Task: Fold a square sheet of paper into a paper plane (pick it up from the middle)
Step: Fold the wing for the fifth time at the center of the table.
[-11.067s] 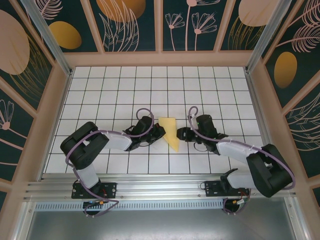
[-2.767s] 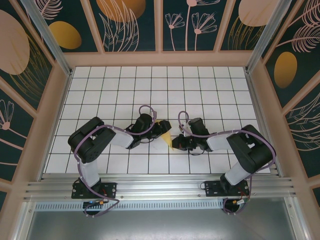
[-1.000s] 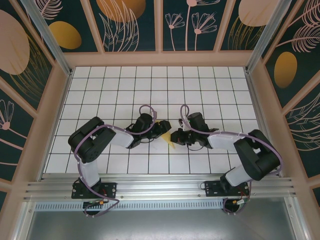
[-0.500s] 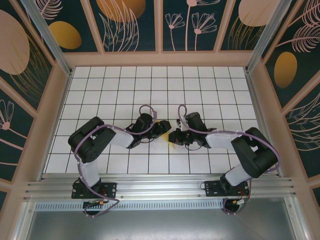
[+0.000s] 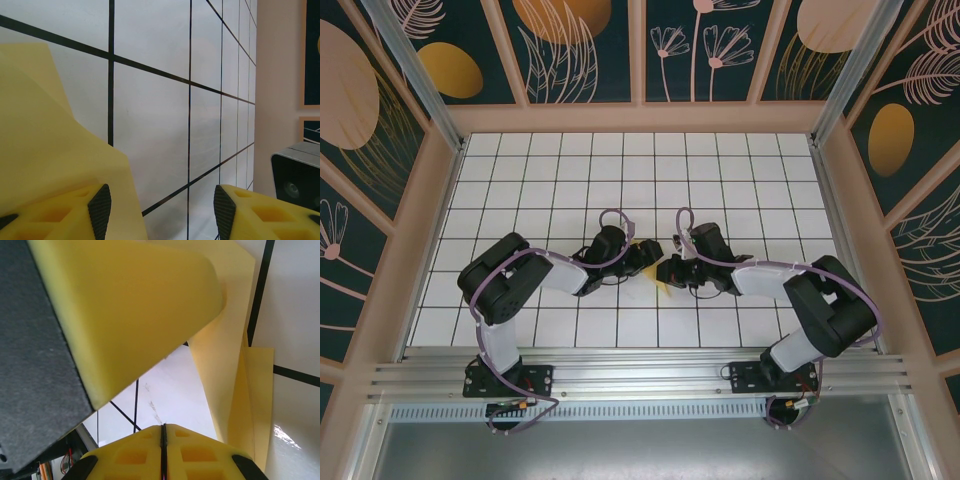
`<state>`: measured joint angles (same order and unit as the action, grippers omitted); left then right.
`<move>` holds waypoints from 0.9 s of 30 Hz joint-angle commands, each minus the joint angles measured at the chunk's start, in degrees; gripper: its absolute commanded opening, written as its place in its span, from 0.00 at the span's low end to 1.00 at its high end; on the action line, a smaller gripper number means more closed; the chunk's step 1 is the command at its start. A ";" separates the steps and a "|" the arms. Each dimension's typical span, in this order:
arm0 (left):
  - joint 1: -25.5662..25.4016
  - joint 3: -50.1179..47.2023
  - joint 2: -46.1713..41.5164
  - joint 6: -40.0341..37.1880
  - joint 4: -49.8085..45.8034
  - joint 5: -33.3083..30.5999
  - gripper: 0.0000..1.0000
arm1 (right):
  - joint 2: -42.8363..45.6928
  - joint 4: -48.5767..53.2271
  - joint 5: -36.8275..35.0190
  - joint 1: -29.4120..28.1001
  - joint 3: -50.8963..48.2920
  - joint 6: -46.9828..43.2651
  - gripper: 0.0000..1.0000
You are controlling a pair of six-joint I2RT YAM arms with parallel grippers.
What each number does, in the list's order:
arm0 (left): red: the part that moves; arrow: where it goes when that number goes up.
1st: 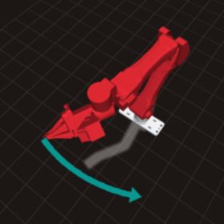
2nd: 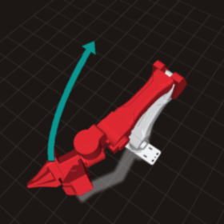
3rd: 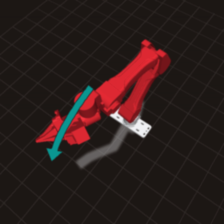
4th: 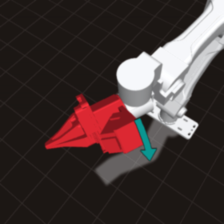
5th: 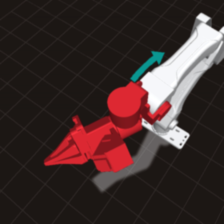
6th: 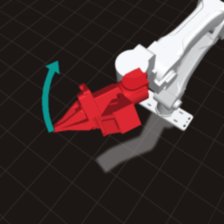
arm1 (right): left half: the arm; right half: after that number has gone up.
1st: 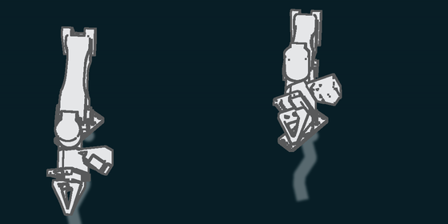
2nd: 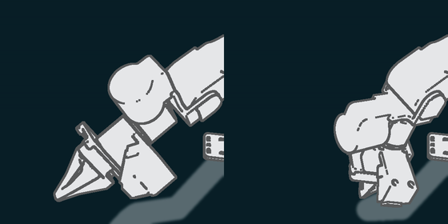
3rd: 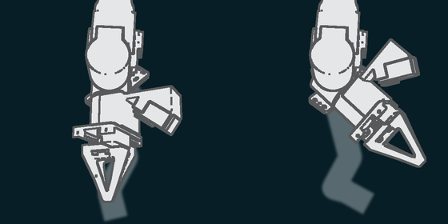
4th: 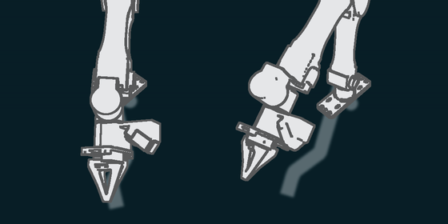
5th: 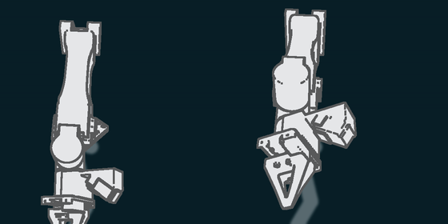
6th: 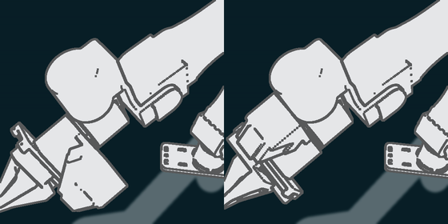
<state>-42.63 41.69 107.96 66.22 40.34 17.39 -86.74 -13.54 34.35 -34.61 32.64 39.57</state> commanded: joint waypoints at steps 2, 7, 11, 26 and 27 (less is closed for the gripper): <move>0.20 -1.41 3.92 -1.02 -6.63 -1.13 0.60 | -0.41 -2.55 0.55 -0.37 0.09 1.43 0.10; 0.19 -1.44 4.55 -0.90 -6.15 -1.06 0.60 | -1.59 -3.38 -0.09 -0.35 0.44 2.64 0.10; 0.21 -1.17 4.64 -0.75 -6.19 -1.12 0.60 | -3.41 -4.04 0.56 -0.36 1.45 3.02 0.09; 0.18 -1.39 4.40 -1.12 -7.18 -1.48 0.60 | -7.43 1.16 -4.41 0.82 -0.27 -0.74 0.08; 0.20 -1.35 4.36 -1.22 -7.27 -1.55 0.60 | -7.60 1.73 -4.93 0.90 -0.58 -1.05 0.08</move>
<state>-42.63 41.69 108.44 66.22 41.39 17.54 -93.32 -14.79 31.94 -34.09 32.88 40.58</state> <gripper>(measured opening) 0.597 0.086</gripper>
